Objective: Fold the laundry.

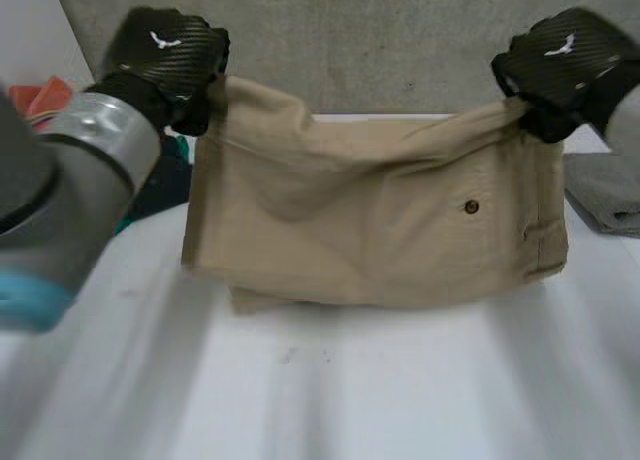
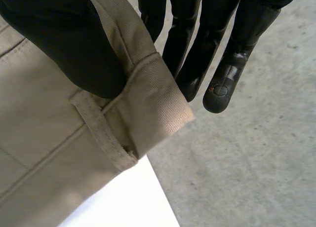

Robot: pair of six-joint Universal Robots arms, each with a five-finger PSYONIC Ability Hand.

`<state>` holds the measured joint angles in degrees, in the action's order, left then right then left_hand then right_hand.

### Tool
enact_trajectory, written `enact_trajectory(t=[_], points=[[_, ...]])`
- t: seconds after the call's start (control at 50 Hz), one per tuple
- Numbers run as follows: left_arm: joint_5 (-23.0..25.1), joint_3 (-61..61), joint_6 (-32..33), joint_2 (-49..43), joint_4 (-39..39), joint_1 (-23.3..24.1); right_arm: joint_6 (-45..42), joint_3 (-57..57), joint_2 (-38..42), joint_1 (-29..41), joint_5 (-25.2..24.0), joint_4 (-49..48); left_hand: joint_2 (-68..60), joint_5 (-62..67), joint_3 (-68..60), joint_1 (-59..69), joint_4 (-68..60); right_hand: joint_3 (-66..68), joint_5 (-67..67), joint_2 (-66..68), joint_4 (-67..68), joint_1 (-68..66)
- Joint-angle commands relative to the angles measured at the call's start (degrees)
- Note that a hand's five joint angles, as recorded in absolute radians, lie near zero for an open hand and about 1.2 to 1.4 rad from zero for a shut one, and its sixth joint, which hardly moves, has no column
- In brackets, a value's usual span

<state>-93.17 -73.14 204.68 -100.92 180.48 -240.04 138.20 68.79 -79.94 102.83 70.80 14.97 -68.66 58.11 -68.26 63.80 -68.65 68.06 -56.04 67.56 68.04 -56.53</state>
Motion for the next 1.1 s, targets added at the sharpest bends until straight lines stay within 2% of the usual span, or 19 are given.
enact_trajectory(t=[0.02, 0.08, 0.1, 0.14, 0.18, 0.24, 0.36, 0.46, 0.58, 0.68, 0.8, 0.96, 0.98, 1.1], points=[[0.1, 14.7, 4.1, -13.9, 10.8, -3.9, 0.4, -6.8, 12.4, 3.2, 6.2, -20.0, -11.3, 11.9, -11.7, 16.2, -11.3, 11.9, -14.0, 12.4, 12.0, -23.5], [0.0, 23.6, 5.8, -17.8, 19.4, -3.8, 0.5, -9.5, 14.8, 4.4, 8.1, -30.8, -11.3, 11.9, -11.7, 16.2, -11.3, 11.9, -14.0, 12.4, 12.0, -23.5], [-0.2, 25.7, 5.7, -18.4, 21.7, -3.9, 0.9, -11.2, 15.9, 5.1, 9.3, -38.3, -11.3, 11.9, -11.7, 16.2, -11.3, 11.9, -14.0, 12.4, 12.0, -23.5], [-0.3, 30.5, 5.6, -19.6, 28.2, -3.8, 1.5, -12.2, 16.7, 5.7, 9.7, -45.2, -11.3, 11.9, -11.7, 16.2, -11.3, 11.9, -14.0, 12.4, 12.0, -23.5], [-0.4, 32.6, 5.4, -19.9, 31.4, -3.7, 2.6, -14.3, 17.8, 6.2, 10.7, -51.3, -11.3, 11.9, -11.7, 16.2, -11.3, 11.9, -14.0, 12.4, 12.0, -23.5], [-0.8, 33.5, 4.6, -19.8, 34.3, -3.5, 4.4, -16.2, 18.2, 6.3, 11.1, -51.8, -11.3, 11.9, -11.7, 16.2, -11.3, 11.9, -14.0, 12.4, 12.0, -23.5], [-1.8, 26.8, 2.0, -18.7, 32.0, -3.3, 11.6, -16.6, 18.3, 6.2, 10.8, -51.1, -11.3, 11.9, -11.7, 16.2, -11.3, 11.9, -14.0, 12.4, 12.0, -23.5], [-2.1, 10.1, 1.2, -11.9, 30.5, -3.4, 13.0, -12.5, 18.4, 6.1, 8.9, -49.5, -11.3, 11.9, -11.7, 16.2, -11.3, 11.9, -14.0, 12.4, 12.0, -23.5], [-2.0, -5.9, 1.2, -8.8, 30.3, -2.6, 12.8, -3.5, 21.1, 6.2, 4.7, -43.6, -11.3, 11.9, -11.7, 16.2, -11.3, 11.9, -14.0, 12.4, 12.0, -23.5], [-1.7, -18.3, 1.6, -8.8, 30.3, -1.7, 11.0, 3.4, 24.1, 6.2, 4.8, -36.3, -11.3, 11.9, -11.7, 16.2, -11.3, 11.9, -14.0, 12.4, 12.0, -23.5], [-1.7, -26.1, 1.8, -8.9, 28.6, -0.5, 6.7, 12.1, 22.7, 5.5, 5.6, -27.7, -11.3, 11.9, -11.7, 16.2, -11.3, 11.9, -14.0, 12.4, 12.0, -23.5], [-1.7, -30.7, 1.8, -4.2, 16.8, 0.4, 3.7, 21.5, 14.6, 5.5, 5.7, -18.4, -11.3, 11.9, -11.7, 16.2, -11.3, 11.9, -14.0, 12.4, 12.0, -23.5], [-1.8, -31.1, 1.8, -2.6, 12.4, 0.4, 3.6, 22.3, 13.5, 5.5, 5.7, -17.4, -11.3, 11.9, -11.7, 16.2, -11.3, 11.9, -14.0, 12.4, 12.0, -23.5], [-1.8, -33.1, 1.8, 1.9, -2.0, 0.6, 0.2, 25.9, 7.1, 5.2, 5.6, -9.5, -11.3, 11.9, -11.7, 16.2, -11.3, 11.9, -14.0, 12.4, 12.0, -23.5]])
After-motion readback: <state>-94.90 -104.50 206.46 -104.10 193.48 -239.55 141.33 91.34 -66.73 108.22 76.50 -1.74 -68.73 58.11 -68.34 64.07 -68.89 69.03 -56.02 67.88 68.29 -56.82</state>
